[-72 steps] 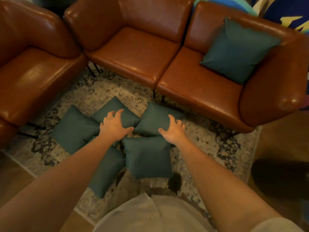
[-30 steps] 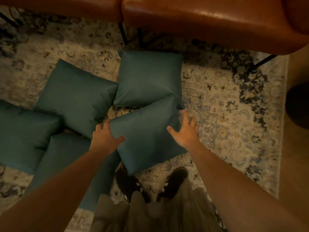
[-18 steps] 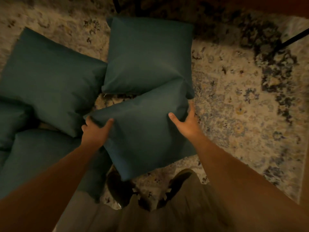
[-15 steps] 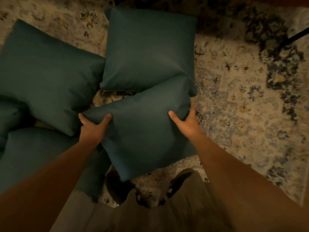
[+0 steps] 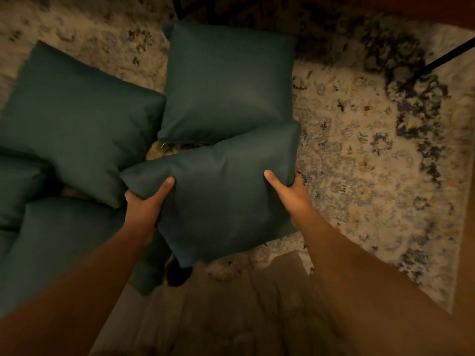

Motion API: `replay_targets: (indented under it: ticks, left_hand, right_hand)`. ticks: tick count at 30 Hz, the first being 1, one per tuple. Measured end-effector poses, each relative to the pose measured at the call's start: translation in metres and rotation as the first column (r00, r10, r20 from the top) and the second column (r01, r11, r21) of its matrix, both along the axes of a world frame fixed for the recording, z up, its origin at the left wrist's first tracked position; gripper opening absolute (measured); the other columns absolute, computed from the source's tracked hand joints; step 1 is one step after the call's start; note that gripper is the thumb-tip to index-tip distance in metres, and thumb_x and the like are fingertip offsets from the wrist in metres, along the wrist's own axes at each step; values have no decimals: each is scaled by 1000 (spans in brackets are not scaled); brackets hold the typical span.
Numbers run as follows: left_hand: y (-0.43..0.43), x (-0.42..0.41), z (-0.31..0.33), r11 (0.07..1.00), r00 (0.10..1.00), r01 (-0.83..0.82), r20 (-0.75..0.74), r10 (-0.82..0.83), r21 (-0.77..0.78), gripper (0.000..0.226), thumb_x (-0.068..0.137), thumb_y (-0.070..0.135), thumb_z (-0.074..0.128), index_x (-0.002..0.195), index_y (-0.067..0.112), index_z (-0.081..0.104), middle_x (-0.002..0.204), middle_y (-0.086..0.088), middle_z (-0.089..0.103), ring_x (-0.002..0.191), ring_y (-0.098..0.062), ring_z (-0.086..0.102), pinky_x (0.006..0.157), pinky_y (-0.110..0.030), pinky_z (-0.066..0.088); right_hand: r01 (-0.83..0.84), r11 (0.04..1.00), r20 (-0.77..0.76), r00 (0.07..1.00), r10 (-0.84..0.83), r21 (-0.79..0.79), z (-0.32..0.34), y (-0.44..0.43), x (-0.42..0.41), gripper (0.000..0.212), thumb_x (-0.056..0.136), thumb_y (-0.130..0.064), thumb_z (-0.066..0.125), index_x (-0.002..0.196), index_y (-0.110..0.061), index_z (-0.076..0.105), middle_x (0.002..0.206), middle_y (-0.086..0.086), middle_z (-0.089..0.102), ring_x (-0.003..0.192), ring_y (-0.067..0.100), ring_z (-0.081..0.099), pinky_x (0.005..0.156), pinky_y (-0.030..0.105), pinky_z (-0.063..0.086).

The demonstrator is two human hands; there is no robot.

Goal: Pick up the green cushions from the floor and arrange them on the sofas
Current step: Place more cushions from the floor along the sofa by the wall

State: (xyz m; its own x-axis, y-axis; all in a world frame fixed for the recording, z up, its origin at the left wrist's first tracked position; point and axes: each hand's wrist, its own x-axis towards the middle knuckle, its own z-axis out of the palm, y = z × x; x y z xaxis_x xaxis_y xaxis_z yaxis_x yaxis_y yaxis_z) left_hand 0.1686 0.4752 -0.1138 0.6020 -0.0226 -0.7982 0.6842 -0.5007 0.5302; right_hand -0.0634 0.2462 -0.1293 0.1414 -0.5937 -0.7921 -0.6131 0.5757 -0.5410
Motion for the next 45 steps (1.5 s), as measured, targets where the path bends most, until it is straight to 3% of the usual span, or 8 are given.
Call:
replay_targets:
  ticks: [16, 21, 26, 31, 34, 36, 41, 45]
  left_hand:
    - [-40, 35, 296, 969, 916, 248, 326, -234, -1, 121, 39, 80, 94, 139, 31, 46, 132, 8, 65, 121, -22, 65, 102, -54, 56]
    - [-61, 34, 401, 944, 841, 326, 437, -318, 61, 119, 47, 81, 90, 142, 21, 49, 135, 0, 65, 127, -27, 62, 110, -49, 50]
    - [-93, 38, 503, 922, 830, 382, 418, -370, 58, 123, 39, 88, 87, 136, 16, 61, 129, 1, 70, 120, -24, 67, 103, -43, 55]
    - [-110, 54, 605, 773, 786, 585, 407, -465, -246, 101, 36, 80, 91, 115, 20, 77, 90, 12, 80, 76, -2, 72, 66, -17, 57]
    - [-93, 68, 639, 652, 740, 672, 348, -575, -350, 95, 57, 57, 94, 142, 53, 52, 121, 15, 76, 107, -11, 72, 88, -24, 58]
    - [-85, 72, 649, 626, 710, 704, 324, -626, -336, 111, 56, 57, 96, 151, 58, 38, 125, 13, 76, 108, -15, 75, 77, -26, 62]
    - [-71, 96, 679, 803, 846, 533, 199, -495, -267, 107, 71, 58, 89, 160, 29, 39, 131, -10, 71, 100, -30, 77, 76, -44, 64]
    - [-51, 113, 703, 804, 878, 442, 9, -479, -397, 49, 74, 50, 77, 106, 14, 84, 108, -13, 80, 82, -25, 80, 71, -41, 67]
  right_hand:
    - [144, 989, 142, 980, -139, -23, 294, -16, 1, 98, 83, -63, 83, 162, -24, 40, 151, -3, 58, 143, 27, 54, 118, 45, 46]
    - [180, 981, 219, 963, -159, -78, 391, -17, -8, 150, 40, -101, 77, 165, -29, 38, 159, -4, 54, 146, 28, 53, 124, 55, 42]
    - [194, 963, 108, 978, -176, -185, 482, -28, -4, 88, 88, -82, 61, 151, -21, 54, 142, 1, 64, 134, 31, 60, 114, 48, 49]
    - [206, 952, -74, 971, -228, -227, 556, -59, -5, 104, 96, -88, 36, 152, -2, 54, 152, 22, 58, 137, 42, 57, 110, 46, 45]
    - [222, 965, 26, 975, -220, -139, 576, -85, -12, 128, 73, -102, 50, 155, -4, 53, 154, 18, 58, 135, 41, 60, 115, 49, 49]
    - [194, 977, 61, 980, -189, -90, 562, -105, -12, 146, 42, -108, 59, 152, -12, 60, 147, 13, 66, 125, 38, 67, 111, 53, 53]
    - [45, 999, 145, 988, -49, 27, 661, -80, 3, 64, 83, -68, 74, 126, -21, 73, 119, 5, 74, 109, 31, 67, 92, 47, 51]
    - [-42, 998, 326, 945, 27, 38, 683, -80, -7, 34, 96, -49, 69, 116, -23, 79, 92, 3, 72, 92, 27, 64, 92, 47, 53]
